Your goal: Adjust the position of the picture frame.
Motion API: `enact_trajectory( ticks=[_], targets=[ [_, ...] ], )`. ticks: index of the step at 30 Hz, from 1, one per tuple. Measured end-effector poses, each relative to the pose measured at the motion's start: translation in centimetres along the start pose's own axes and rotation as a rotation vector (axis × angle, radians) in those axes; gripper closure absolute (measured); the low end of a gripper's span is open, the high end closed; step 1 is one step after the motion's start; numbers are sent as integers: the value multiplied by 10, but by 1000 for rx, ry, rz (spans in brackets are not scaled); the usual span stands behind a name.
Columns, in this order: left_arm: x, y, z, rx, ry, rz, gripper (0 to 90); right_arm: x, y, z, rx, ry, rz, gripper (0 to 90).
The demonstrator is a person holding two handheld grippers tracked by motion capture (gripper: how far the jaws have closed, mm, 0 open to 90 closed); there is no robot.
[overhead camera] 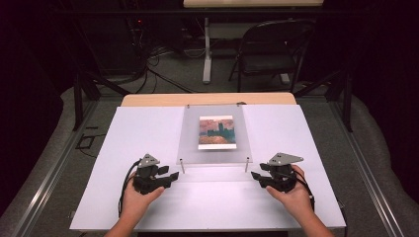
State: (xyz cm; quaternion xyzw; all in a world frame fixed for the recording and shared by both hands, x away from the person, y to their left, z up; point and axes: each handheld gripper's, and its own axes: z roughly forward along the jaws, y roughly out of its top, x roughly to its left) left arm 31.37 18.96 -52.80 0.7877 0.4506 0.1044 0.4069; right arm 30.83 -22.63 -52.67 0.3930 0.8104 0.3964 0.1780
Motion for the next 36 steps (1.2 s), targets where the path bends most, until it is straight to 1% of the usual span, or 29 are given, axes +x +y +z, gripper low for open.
enact_trajectory(
  ticks=[1, 2, 5, 7, 8, 10, 11, 12, 13, 14, 15, 16, 18, 21, 23, 24, 27, 30, 31, 32, 35, 36],
  targets=[
    [0, 0, 0, 0, 0, 0, 470, 0, 0, 0, 0, 0, 0, 502],
    [2, 3, -5, -11, 14, -4, 454, 0, 2, -3, -5, -6, -3, 490],
    [5, 6, -10, -16, 19, -13, 431, -2, 3, -4, -1, -6, 12, 462],
    [7, 10, -13, -23, 29, -20, 402, -5, 8, -8, 8, -7, 34, 455],
    [8, 14, -17, -31, 25, -28, 394, -7, 11, -9, 12, -7, 39, 453],
    [9, 17, -18, -32, 31, -26, 383, -8, 13, -10, 13, -5, 41, 447],
    [10, 20, -19, -38, 39, -24, 376, -12, 21, -13, 22, -3, 39, 441],
    [11, 26, -20, -40, 37, -18, 372, -13, 24, -13, 23, -3, 35, 437],
    [11, 26, -20, -40, 37, -18, 366, -14, 27, -14, 23, -3, 34, 431],
    [12, 29, -20, -40, 37, -19, 359, -16, 31, -14, 26, -6, 32, 430],
    [12, 36, -19, -36, 36, -11, 353, -18, 34, -13, 28, -5, 28, 430],
    [12, 39, -19, -40, 46, -7, 352, -19, 38, -12, 26, -6, 30, 428],
    [13, 47, -18, -39, 51, 4, 343, -24, 44, -10, 25, -10, 41, 419],
    [14, 57, -15, -52, 58, 5, 339, -31, 53, -3, 20, 1, 77, 407],
    [16, 63, -13, -39, 60, 7, 348, -35, 58, 1, 22, 5, 93, 401],
    [18, 67, -11, -31, 67, 7, 349, -36, 60, 3, 23, 8, 92, 401],
    [21, 77, -6, -26, 66, 6, 381, -39, 69, 9, 33, -5, 87, 401],
    [21, 85, 1, -30, 81, 5, 404, -42, 76, 15, 45, -12, 76, 411],
    [21, 85, 1, -30, 81, 5, 413, -42, 76, 15, 45, -12, 76, 411],
    [22, 91, 3, -23, 77, 3, 418, -43, 80, 20, 50, -18, 74, 436],
    [22, 96, 7, -25, 81, 1, 423, -47, 85, 26, 52, -20, 82, 446],
    [22, 98, 10, -29, 85, -5, 423, -49, 87, 29, 50, -20, 89, 446]
  ],
)
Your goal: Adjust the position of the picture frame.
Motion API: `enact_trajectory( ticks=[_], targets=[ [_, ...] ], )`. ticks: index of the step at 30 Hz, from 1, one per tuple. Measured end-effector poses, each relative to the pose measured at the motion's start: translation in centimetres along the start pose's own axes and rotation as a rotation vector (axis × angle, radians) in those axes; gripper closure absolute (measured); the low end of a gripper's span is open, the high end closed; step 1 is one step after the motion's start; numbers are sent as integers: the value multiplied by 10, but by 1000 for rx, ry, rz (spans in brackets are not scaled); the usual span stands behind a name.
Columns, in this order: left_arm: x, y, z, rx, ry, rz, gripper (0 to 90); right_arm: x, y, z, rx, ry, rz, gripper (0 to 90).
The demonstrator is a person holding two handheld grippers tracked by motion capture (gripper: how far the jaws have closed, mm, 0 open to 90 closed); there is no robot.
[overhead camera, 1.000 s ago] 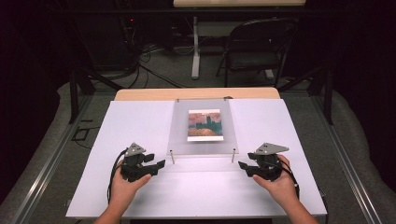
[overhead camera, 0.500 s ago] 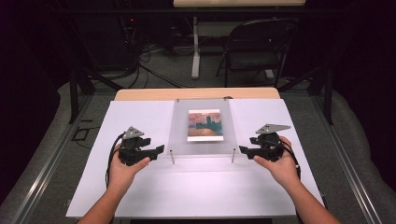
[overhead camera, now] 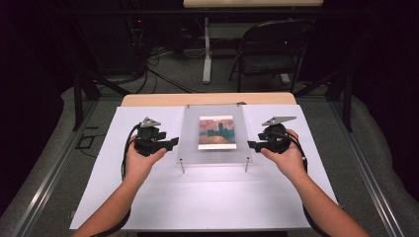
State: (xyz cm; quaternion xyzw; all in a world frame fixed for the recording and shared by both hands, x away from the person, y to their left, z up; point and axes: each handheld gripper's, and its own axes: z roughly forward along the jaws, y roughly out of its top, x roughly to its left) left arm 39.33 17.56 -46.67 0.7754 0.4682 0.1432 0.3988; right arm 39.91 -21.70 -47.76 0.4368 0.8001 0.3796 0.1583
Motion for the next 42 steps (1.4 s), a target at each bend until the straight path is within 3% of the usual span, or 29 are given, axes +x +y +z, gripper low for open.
enact_trajectory(
  ticks=[8, 17, 19, 24, 25, 34, 42],
  targets=[
    [11, 24, 23, 8, -1, -77, 418, -9, 14, 19, -1, -3, 40, 452],
    [25, 44, 51, 24, 35, -106, 426, -22, 35, 45, 2, 27, 90, 448],
    [32, 49, 60, 34, 35, -132, 426, -25, 38, 53, 7, 38, 100, 447],
    [38, 50, 73, 75, 29, -155, 426, -30, 39, 66, 33, 41, 124, 443],
    [39, 49, 78, 89, 31, -164, 426, -32, 39, 71, 40, 46, 146, 437],
    [36, 43, 98, 148, 9, -167, 401, -38, 37, 82, 72, 67, 199, 399],
    [38, 38, 107, 163, -11, -208, 381, -44, 37, 89, 102, 87, 242, 385]
  ],
)
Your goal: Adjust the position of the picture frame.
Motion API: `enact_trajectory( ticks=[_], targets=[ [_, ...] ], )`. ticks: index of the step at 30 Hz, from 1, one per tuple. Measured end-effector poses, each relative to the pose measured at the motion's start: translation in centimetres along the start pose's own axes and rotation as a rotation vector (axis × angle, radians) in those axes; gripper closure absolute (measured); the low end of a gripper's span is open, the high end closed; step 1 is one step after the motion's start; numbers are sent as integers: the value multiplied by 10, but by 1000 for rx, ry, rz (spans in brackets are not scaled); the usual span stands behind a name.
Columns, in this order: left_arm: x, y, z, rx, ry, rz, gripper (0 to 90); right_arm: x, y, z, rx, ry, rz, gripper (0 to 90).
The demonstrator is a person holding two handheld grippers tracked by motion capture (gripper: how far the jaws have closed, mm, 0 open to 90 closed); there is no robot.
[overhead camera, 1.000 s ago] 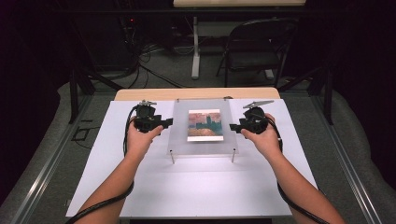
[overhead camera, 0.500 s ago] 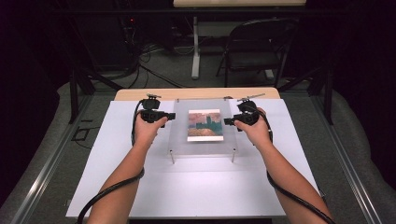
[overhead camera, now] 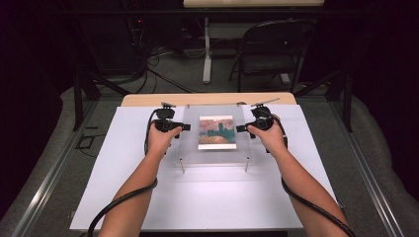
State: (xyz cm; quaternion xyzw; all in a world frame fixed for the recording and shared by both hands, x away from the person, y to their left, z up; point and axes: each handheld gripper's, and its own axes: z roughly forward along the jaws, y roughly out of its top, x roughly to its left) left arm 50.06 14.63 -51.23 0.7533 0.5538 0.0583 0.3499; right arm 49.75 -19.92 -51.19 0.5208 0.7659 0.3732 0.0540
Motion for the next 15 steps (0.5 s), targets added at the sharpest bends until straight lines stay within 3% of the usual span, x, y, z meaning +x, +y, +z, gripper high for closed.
enact_trajectory(
  ticks=[3, 10, 15],
  targets=[
    [-1, -1, 3, 7, -24, -6, 370, -2, 0, 3, 7, 10, 12, 384],
    [-2, -4, 10, 27, -38, 3, 367, -2, -2, 6, 12, 19, 25, 381],
    [-2, -5, 12, 23, -41, -12, 348, -3, -3, 8, 18, 20, 28, 377]
  ],
)
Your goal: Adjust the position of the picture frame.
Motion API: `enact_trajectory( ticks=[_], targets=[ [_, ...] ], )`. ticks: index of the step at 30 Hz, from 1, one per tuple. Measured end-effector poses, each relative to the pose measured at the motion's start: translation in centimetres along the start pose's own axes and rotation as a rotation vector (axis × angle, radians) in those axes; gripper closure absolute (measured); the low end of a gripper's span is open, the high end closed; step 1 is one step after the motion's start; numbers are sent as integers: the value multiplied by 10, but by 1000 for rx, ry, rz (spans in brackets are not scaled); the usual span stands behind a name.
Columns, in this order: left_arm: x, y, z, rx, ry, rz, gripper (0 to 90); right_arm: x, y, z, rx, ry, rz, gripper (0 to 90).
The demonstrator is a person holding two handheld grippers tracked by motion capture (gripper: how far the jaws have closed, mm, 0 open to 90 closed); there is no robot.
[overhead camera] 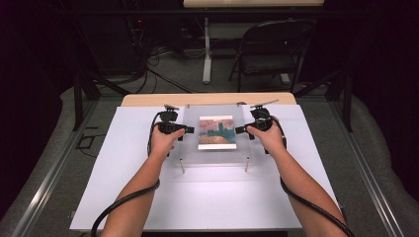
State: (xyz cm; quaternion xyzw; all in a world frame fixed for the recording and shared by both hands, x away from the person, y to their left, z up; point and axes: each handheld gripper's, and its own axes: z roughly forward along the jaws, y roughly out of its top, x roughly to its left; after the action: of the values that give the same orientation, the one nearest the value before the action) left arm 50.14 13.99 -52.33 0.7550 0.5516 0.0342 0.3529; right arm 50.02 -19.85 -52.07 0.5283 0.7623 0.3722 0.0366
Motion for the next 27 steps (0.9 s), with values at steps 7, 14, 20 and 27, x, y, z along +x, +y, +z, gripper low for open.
enact_trajectory(
  ticks=[7, 14, 20, 27],
  targets=[
    [4, 0, 1, 10, -24, -17, 321, -3, -2, 1, 0, 16, 12, 370],
    [5, -1, 3, 7, -38, -40, 297, -5, -2, 3, -7, 26, 38, 352],
    [2, 3, 8, 23, -30, -57, 254, -4, -1, 6, -9, 15, 41, 330],
    [3, 3, 10, 27, -39, -75, 242, -8, -1, 9, -13, 38, 75, 315]
  ],
)
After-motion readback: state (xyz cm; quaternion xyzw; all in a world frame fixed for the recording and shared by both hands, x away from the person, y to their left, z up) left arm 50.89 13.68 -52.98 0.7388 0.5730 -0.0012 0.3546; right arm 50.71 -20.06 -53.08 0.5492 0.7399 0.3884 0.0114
